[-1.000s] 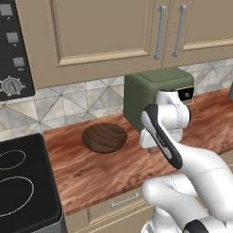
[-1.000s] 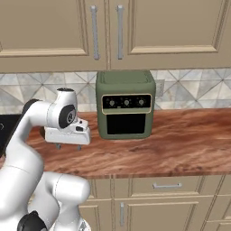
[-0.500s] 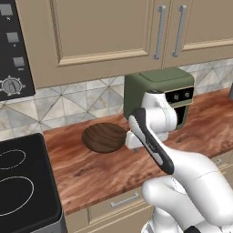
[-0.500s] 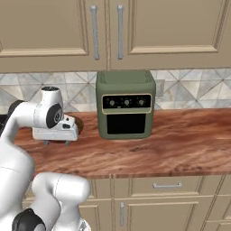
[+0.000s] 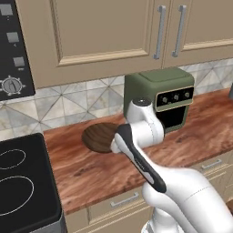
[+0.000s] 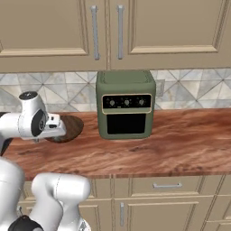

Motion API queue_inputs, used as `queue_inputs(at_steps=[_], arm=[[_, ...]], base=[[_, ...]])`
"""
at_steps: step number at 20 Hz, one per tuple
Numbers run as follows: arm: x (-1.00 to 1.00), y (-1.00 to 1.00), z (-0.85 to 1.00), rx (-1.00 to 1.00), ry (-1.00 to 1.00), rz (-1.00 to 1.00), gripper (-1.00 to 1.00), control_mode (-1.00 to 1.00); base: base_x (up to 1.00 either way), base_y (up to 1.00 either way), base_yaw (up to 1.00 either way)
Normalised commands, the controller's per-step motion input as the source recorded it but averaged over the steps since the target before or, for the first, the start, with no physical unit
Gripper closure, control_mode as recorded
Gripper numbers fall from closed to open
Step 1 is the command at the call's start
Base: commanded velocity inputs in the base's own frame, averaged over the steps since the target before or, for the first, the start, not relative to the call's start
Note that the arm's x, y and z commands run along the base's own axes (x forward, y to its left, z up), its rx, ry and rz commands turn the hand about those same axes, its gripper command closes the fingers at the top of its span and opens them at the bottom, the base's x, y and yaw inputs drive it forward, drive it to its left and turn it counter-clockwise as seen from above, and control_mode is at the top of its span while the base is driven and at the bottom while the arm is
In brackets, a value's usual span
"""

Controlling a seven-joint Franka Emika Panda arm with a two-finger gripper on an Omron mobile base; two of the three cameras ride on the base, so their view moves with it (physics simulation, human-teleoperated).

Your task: Pick the cup and bowl from the counter and place them on the counter next to the sink.

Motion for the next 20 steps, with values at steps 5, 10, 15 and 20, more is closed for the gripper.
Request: queue_inputs(at_steps=[5,10,15,20], arm=[[0.53,0.15,0.01,-0.01,-0.02,0.0,-1.0,-1.0],[0.65,0.05,0.0,0.0,0.0,-0.1,-1.0,-1.0],[0.66,0.46,0.0,0.0,0.0,-0.09,-1.0,-1.0],[0.29,0.58,0.04,0.0,0.0,-0.01,-1.0,-1.0]], base=[[0.0,0.0,0.0],[0.0,0.0,0.0],[0.0,0.0,0.0],[0.0,0.0,0.0]])
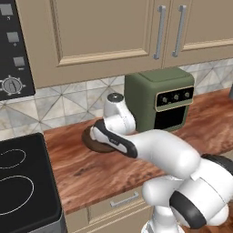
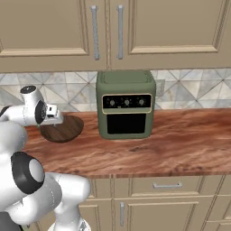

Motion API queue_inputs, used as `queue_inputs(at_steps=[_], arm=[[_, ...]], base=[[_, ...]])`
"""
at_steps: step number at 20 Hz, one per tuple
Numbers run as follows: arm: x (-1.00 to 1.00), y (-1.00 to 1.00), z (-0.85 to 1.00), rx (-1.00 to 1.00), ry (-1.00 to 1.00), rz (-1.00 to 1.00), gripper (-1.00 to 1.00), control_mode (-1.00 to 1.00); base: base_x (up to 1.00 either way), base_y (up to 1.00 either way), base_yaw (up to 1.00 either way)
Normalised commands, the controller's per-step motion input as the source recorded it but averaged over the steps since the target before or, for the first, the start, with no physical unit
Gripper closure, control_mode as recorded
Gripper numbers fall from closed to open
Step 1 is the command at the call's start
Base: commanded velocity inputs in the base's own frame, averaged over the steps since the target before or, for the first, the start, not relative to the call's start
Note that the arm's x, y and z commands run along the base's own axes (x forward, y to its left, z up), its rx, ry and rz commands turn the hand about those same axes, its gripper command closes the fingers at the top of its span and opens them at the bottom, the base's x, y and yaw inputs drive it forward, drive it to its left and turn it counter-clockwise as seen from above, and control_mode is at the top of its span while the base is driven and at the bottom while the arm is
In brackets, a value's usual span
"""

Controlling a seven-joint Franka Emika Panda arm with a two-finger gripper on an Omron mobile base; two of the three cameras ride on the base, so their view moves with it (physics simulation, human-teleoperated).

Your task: Pick the cup and bowl from the counter and place them on the counter next to the sink.

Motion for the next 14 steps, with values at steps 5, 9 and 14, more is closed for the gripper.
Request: queue_inputs(at_steps=[5,9,14], arm=[[0.2,0.48,-0.03,0.0,0.0,0.0,-1.0,-1.0],[0.14,0.29,-0.28,0.0,0.0,0.0,-1.0,-1.0],[-0.1,0.12,-0.18,0.0,-0.01,0.01,-1.0,-1.0]], base=[[0.0,0.0,0.0],[0.0,0.0,0.0],[0.0,0.0,0.0]])
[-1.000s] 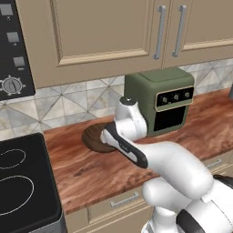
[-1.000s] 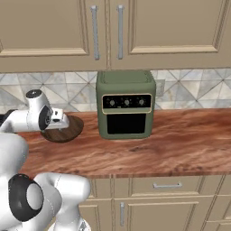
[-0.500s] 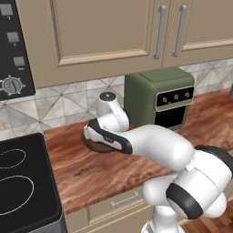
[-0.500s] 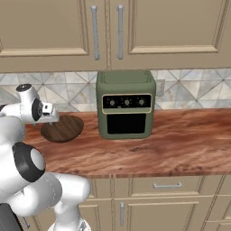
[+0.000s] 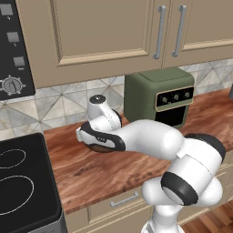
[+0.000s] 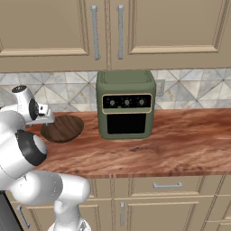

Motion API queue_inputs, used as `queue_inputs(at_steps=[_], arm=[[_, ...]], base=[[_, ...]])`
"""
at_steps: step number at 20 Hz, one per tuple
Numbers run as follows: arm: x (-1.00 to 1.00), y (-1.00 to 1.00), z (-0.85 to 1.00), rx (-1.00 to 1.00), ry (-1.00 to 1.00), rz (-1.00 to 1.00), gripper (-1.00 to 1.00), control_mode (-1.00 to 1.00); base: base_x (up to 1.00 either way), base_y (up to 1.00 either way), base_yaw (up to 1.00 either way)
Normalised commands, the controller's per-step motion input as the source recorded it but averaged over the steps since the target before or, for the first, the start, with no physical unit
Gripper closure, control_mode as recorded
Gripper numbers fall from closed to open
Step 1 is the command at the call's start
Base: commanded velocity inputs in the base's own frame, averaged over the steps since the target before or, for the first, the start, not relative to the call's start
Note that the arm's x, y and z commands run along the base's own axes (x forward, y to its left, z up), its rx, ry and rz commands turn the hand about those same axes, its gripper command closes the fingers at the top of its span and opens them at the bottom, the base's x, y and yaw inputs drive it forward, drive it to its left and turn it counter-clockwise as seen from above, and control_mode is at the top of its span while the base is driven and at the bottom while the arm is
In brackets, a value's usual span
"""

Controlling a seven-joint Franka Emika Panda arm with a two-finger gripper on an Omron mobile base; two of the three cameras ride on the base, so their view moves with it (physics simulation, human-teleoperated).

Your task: Pick the cup and bowl from the counter and place them on the counter next to the sink.

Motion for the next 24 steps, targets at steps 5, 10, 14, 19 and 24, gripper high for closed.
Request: queue_inputs(at_steps=[5,10,14,19,24], arm=[[-0.16,0.22,-0.01,0.0,-0.04,0.02,-1.0,-1.0],[-0.01,0.15,-0.01,0.0,-0.06,0.0,-1.0,-1.0],[0.23,0.02,-0.04,0.0,-0.04,0.01,-1.0,-1.0],[0.52,0.07,0.0,0.0,0.0,0.02,-1.0,-1.0],[0.13,0.05,-0.05,0.0,0.0,0.0,-1.0,-1.0]], base=[[0.0,0.0,0.0],[0.0,0.0,0.0],[0.0,0.0,0.0],[0.0,0.0,0.0],[0.0,0.0,0.0]])
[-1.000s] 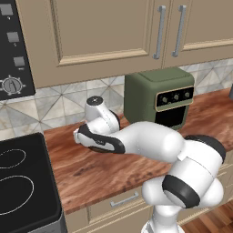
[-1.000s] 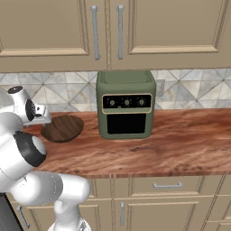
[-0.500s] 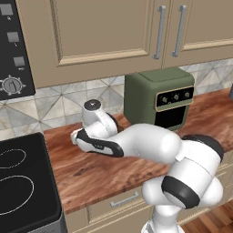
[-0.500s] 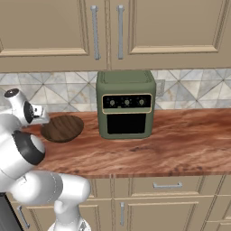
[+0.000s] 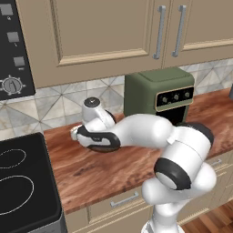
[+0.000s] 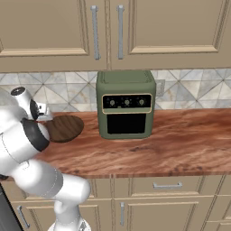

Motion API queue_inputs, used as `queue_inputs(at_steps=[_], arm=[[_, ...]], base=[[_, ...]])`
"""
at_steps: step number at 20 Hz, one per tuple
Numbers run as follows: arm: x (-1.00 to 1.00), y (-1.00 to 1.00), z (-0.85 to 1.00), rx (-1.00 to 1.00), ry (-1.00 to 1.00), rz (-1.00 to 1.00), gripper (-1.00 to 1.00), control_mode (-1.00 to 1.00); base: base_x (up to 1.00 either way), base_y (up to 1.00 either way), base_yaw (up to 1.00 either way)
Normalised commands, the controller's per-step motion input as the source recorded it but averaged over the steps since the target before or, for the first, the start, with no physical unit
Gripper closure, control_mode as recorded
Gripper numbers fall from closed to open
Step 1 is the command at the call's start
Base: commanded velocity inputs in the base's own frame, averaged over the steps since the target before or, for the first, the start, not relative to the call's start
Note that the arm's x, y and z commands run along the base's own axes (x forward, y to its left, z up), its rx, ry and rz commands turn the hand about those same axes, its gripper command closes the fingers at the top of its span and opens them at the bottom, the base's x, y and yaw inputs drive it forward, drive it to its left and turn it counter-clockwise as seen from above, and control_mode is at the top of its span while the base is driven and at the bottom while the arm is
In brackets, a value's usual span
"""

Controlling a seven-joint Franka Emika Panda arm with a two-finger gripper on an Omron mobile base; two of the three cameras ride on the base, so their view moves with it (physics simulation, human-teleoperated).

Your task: Pick the cup and bowl from the counter and place them on the counter next to the sink.

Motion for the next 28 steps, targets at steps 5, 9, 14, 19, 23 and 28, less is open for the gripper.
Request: queue_inputs(at_steps=[5,9,14,19,23,28], arm=[[0.0,0.31,-0.23,0.0,0.0,0.0,-1.0,-1.0],[0.03,0.29,-0.22,0.0,0.0,0.0,-1.0,-1.0],[0.31,0.02,-0.13,0.0,0.0,0.0,-1.0,-1.0],[0.33,0.0,-0.01,0.0,0.0,0.0,-1.0,-1.0],[0.06,0.0,-0.2,0.0,0.0,0.0,-1.0,-1.0],[0.0,0.0,-0.34,0.0,0.0,0.0,-1.0,-1.0]], base=[[0.0,0.0,0.0],[0.0,0.0,0.0],[0.0,0.0,0.0],[0.0,0.0,0.0],[0.0,0.0,0.0],[0.0,0.0,0.0]])
